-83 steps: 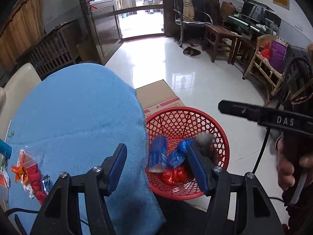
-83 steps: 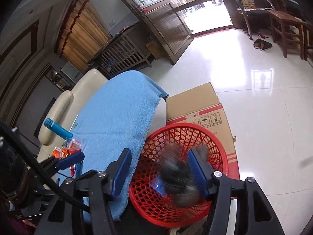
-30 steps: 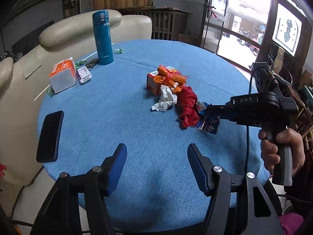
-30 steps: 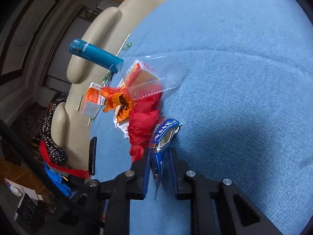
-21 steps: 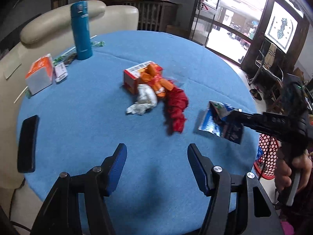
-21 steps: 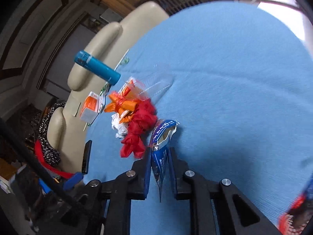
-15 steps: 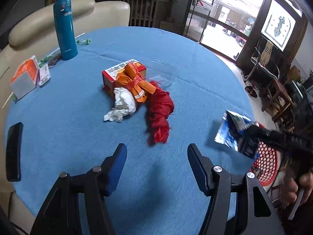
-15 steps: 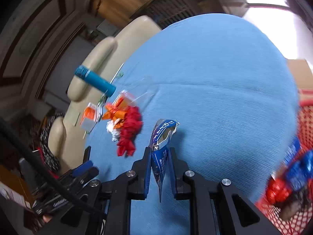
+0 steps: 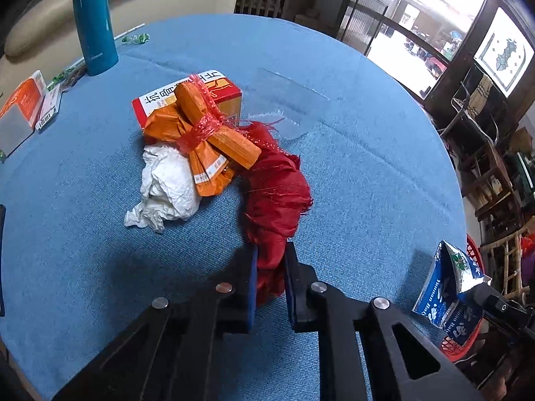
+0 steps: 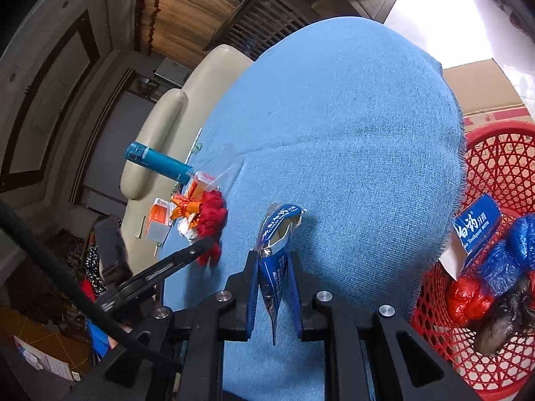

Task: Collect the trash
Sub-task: 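Grasp the red mesh with the left tool while the right tool carries the packet toward the wastebasket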

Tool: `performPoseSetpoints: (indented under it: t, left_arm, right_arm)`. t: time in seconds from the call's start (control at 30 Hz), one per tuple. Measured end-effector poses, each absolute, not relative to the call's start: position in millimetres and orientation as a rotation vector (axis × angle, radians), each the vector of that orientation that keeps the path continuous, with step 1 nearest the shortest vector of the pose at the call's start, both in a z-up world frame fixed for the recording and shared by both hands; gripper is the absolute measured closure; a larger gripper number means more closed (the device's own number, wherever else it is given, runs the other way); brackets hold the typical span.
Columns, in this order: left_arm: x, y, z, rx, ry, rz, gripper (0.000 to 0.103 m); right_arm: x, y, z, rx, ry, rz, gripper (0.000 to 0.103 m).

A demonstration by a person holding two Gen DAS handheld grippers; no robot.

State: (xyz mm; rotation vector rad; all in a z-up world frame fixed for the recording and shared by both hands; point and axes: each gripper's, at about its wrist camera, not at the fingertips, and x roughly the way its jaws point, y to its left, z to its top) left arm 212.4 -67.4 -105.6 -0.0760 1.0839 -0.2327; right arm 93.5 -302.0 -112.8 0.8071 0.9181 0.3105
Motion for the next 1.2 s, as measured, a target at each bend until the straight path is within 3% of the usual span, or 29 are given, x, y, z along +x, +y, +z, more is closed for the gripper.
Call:
performPoseSetpoints:
  t: [0.4,0.5,0.6,0.63,0.67,1.0,1.07,1.1,1.2]
  left_arm:
    - [127.2,-79.6,-94.4,0.02,1.089,-0.439,0.091]
    - [115.3,-76.2,-96.1,0.022,1.128,-0.488,0.084]
    - [111.8,-75.9,-92.9,0.049,1.106,-0.465,0.058]
    - [111.7,-75.9,-90.2,0.051,1.095,-0.457,0.043]
    - [112.8,-77.3,-87.0,0.05,1.085,-0.456,0.038]
    - [143.5,-97.4,-94.4,0.116,1.103,-0.414,0.04]
    - [145.8,-98.9,-98.4,0.115,1.117,-0.423,0.06]
    - [146.3,-99.7,-100.2,0.12,1.122,-0.419,0.064]
    - [142.8,-100.9,-97.8,0.13,1.105,-0.413,0.066]
  right_arm:
    - [72.0,-319.2,-105.7,0.81,0.875,0.318,0.085]
    - [69.8,-319.9,-107.5,0.814,0.881,0.312,0.085]
    - [69.4,-318.8,-109.9,0.815,0.894,0.312,0.085]
    - [69.6,-318.2,-110.3,0.812,0.897,0.31,0.085]
    - [70.2,-317.3,-110.7,0.807,0.903,0.311,0.085]
    - [78.7,-304.5,-125.5,0.763,0.986,0.289,0.082]
    - [79.4,-304.8,-130.7,0.778,0.998,0.292,0.079]
    - [79.6,-304.8,-132.2,0.783,0.996,0.293,0.078]
    - [79.5,-302.1,-133.0,0.763,0.985,0.299,0.078]
